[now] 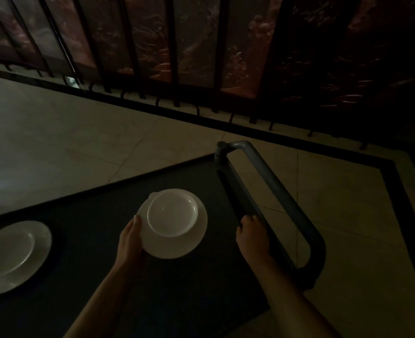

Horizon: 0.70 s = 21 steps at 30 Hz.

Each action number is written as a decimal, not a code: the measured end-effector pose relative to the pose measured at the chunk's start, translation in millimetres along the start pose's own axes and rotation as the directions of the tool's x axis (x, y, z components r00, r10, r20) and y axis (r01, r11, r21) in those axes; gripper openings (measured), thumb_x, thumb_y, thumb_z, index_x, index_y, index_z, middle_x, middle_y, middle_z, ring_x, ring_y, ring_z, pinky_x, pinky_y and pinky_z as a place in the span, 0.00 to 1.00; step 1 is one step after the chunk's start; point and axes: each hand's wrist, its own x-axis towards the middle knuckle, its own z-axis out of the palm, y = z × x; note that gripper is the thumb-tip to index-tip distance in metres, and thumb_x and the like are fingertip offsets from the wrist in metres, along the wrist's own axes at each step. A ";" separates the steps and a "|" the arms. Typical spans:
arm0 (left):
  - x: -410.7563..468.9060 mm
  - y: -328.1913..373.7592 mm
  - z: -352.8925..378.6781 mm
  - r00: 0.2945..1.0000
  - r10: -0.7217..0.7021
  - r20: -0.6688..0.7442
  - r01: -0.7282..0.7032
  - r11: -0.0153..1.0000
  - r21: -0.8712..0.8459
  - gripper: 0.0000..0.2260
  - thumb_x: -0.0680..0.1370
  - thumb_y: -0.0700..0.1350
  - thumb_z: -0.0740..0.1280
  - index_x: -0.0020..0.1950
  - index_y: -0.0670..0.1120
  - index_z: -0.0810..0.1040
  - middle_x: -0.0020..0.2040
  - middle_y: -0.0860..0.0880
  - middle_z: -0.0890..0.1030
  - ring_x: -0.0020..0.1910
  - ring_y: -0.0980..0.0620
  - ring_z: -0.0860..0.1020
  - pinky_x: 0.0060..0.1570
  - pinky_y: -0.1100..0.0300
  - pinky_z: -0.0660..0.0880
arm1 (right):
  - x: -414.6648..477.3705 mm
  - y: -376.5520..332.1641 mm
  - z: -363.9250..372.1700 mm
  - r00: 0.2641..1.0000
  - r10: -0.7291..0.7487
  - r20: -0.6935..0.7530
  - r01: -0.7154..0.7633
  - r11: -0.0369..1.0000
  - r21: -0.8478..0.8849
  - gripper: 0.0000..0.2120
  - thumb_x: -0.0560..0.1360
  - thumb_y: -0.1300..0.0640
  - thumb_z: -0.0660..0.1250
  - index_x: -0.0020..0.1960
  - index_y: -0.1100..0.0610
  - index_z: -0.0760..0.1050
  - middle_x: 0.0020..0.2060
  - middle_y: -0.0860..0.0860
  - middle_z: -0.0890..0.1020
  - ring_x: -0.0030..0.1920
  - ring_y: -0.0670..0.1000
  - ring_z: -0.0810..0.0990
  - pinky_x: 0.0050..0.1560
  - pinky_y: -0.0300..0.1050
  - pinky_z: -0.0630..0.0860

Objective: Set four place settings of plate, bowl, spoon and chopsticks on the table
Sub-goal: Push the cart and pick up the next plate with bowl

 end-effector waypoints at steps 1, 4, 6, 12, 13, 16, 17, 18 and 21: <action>-0.5 -0.3 0.3 1.000 0.001 -0.004 -0.001 1.000 0.002 0.09 0.75 0.63 0.63 0.53 0.66 0.77 0.57 0.47 0.81 0.46 0.46 0.85 0.35 0.51 0.82 | -0.4 -0.3 0.2 1.000 0.004 -0.004 -0.004 1.000 0.004 0.11 0.78 0.52 0.65 0.59 0.54 0.74 0.57 0.53 0.77 0.54 0.52 0.78 0.52 0.46 0.78; -2.8 1.8 1.0 1.000 -0.004 -0.020 0.004 1.000 -0.001 0.09 0.76 0.62 0.62 0.54 0.64 0.76 0.57 0.46 0.80 0.50 0.44 0.84 0.39 0.48 0.81 | -0.8 0.1 1.4 1.000 0.013 -0.016 -0.013 1.000 0.003 0.15 0.79 0.52 0.64 0.64 0.55 0.73 0.60 0.54 0.76 0.58 0.53 0.77 0.55 0.46 0.78; -4.9 3.6 0.9 1.000 -0.006 -0.020 0.006 1.000 -0.007 0.11 0.74 0.63 0.63 0.53 0.64 0.76 0.58 0.45 0.80 0.52 0.41 0.82 0.45 0.43 0.80 | -1.9 1.6 2.5 1.000 0.007 -0.025 -0.007 1.000 -0.004 0.14 0.80 0.52 0.64 0.64 0.55 0.75 0.60 0.54 0.76 0.57 0.52 0.77 0.55 0.45 0.77; -8.9 6.0 -1.5 1.000 -0.030 -0.011 0.029 0.999 -0.030 0.20 0.69 0.65 0.64 0.59 0.62 0.74 0.59 0.45 0.78 0.56 0.39 0.80 0.51 0.38 0.79 | -11.5 4.1 11.4 0.998 -0.048 -0.047 0.042 0.993 -0.111 0.17 0.78 0.52 0.65 0.66 0.52 0.75 0.59 0.52 0.74 0.55 0.50 0.75 0.53 0.43 0.77; -8.9 6.1 -2.0 0.999 -0.029 -0.014 0.029 0.999 -0.030 0.17 0.70 0.64 0.64 0.57 0.63 0.74 0.60 0.45 0.78 0.56 0.39 0.80 0.51 0.38 0.78 | -13.1 4.0 13.4 0.998 -0.046 -0.051 0.040 0.993 -0.114 0.18 0.78 0.52 0.67 0.67 0.52 0.74 0.60 0.52 0.74 0.55 0.50 0.75 0.53 0.43 0.77; -8.1 4.8 -3.8 0.999 -0.037 -0.018 0.036 0.999 -0.032 0.09 0.76 0.61 0.62 0.55 0.64 0.75 0.60 0.44 0.78 0.55 0.39 0.81 0.48 0.40 0.80 | -16.8 2.7 17.8 0.997 -0.032 -0.069 0.026 0.996 -0.082 0.20 0.75 0.52 0.70 0.66 0.51 0.75 0.58 0.51 0.75 0.55 0.50 0.75 0.52 0.43 0.78; -8.4 4.5 -4.1 0.999 -0.043 -0.015 0.043 0.998 -0.036 0.09 0.75 0.61 0.63 0.54 0.64 0.75 0.59 0.45 0.78 0.54 0.40 0.81 0.45 0.42 0.80 | -17.3 2.1 18.8 0.996 -0.026 -0.082 0.020 0.997 -0.073 0.19 0.75 0.51 0.70 0.66 0.51 0.76 0.58 0.51 0.75 0.55 0.50 0.75 0.51 0.43 0.78; -9.1 4.1 -4.0 0.999 -0.048 -0.010 0.048 0.998 -0.038 0.10 0.74 0.62 0.64 0.54 0.64 0.75 0.59 0.45 0.78 0.54 0.40 0.81 0.44 0.44 0.80 | -17.5 1.7 19.3 0.995 -0.015 -0.096 0.009 0.998 -0.070 0.19 0.75 0.50 0.69 0.65 0.51 0.76 0.58 0.51 0.75 0.55 0.51 0.76 0.52 0.43 0.77; -10.9 4.5 -4.4 0.999 -0.043 0.022 0.043 0.998 -0.040 0.14 0.71 0.63 0.65 0.54 0.64 0.75 0.59 0.45 0.78 0.54 0.40 0.81 0.42 0.45 0.80 | -17.7 2.0 19.0 0.994 0.014 -0.109 -0.020 0.998 -0.062 0.20 0.76 0.48 0.68 0.66 0.51 0.74 0.57 0.51 0.75 0.55 0.51 0.76 0.51 0.44 0.77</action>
